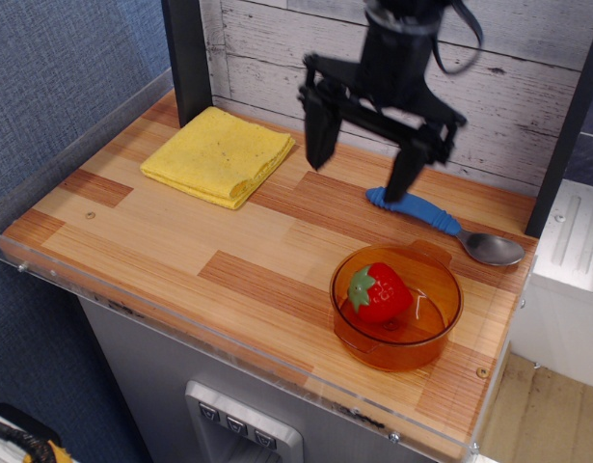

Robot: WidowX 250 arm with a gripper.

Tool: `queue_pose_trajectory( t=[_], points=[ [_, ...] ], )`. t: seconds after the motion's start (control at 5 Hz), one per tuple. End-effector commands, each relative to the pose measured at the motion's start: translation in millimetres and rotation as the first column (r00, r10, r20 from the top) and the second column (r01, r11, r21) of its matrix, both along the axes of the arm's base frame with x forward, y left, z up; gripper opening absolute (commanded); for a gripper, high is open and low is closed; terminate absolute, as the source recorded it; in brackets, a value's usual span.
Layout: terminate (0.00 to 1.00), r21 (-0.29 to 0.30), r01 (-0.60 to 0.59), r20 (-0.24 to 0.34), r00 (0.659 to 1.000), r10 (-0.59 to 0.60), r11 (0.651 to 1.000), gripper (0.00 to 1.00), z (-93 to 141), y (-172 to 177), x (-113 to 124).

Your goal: Place the strawberry in front of the cloth.

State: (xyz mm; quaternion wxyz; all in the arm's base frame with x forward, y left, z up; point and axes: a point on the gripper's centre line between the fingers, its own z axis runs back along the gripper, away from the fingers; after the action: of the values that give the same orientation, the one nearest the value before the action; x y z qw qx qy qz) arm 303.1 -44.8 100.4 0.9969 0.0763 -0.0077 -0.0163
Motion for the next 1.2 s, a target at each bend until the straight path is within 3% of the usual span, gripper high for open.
queue_pose_trajectory(
  t=[0.0, 0.4, 1.0],
  points=[
    [0.00, -0.052, 0.094, 0.146, 0.986, -0.086, 0.994, 1.00, -8, -23, -10],
    [0.00, -0.123, 0.155, 0.180, 0.975, -0.131, 0.980, 1.00, -26, -36, -15],
    [0.00, -0.119, 0.166, 0.170, 0.975, -0.145, 0.979, 1.00, -39, -39, -21]
  ],
)
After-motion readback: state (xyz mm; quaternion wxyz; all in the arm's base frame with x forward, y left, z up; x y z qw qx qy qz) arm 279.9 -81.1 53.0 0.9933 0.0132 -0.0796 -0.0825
